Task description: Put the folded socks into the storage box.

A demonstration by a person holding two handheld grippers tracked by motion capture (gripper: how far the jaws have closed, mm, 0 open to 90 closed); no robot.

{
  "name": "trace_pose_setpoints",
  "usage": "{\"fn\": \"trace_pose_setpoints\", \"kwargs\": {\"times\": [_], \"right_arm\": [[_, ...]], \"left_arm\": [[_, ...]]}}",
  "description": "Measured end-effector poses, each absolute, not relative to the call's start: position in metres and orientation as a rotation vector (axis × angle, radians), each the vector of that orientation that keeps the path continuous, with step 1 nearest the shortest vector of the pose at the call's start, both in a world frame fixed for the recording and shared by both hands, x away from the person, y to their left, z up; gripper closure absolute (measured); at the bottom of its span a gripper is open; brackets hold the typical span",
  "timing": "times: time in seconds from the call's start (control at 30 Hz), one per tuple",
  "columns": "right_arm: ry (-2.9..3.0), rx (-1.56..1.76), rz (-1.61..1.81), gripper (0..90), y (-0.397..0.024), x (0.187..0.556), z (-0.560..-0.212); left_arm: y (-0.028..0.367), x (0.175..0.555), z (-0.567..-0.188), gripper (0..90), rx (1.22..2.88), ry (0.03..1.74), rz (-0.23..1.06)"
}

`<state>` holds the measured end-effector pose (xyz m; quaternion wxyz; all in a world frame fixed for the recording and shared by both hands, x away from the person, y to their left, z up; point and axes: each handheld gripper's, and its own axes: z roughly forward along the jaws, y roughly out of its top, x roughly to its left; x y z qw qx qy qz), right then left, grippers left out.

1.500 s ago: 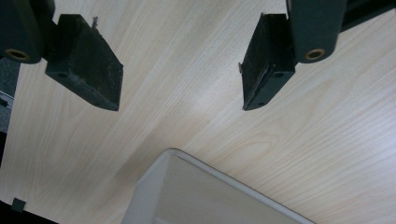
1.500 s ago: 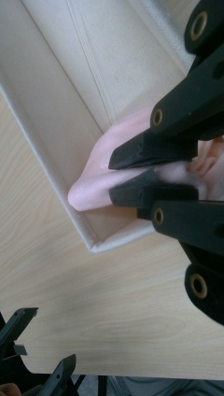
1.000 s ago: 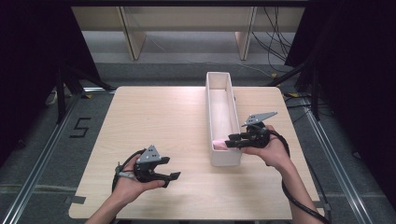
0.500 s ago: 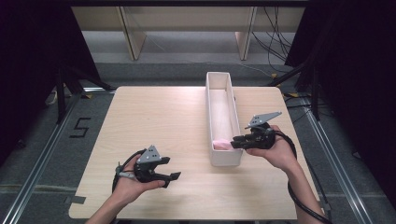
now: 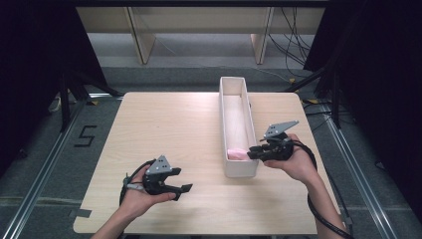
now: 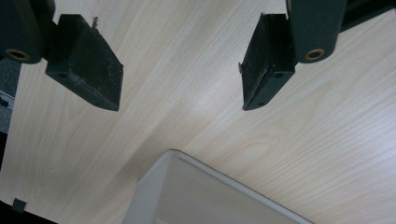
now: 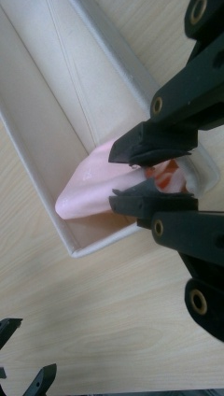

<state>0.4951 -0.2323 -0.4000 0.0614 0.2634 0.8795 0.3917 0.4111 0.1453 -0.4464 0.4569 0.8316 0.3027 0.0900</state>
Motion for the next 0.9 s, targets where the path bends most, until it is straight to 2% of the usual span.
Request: {"fn": "trace_pose_setpoints", "kwargs": {"times": [0.17, 0.6, 0.73, 0.77, 0.9], "right_arm": [[2.612, 0.795, 1.274, 68.7, -0.229, 0.498, -0.392], [2.634, 0.898, 1.203, 69.5, -0.201, 0.511, -0.394], [2.615, 0.942, 1.227, 74.6, -0.200, 0.517, -0.398], [2.617, 1.001, 1.239, 79.3, -0.199, 0.515, -0.397], [2.637, 1.008, 1.214, 86.0, -0.198, 0.515, -0.397]], "left_arm": [[0.144, 0.411, -0.447, 29.1, 2.042, 0.745, 0.212], [0.146, 0.411, -0.446, 29.6, 2.040, 0.748, 0.219], [0.146, 0.410, -0.446, 29.6, 2.044, 0.756, 0.227], [0.146, 0.410, -0.446, 29.6, 2.050, 0.756, 0.228], [0.147, 0.411, -0.446, 29.7, 2.052, 0.752, 0.228]]}}
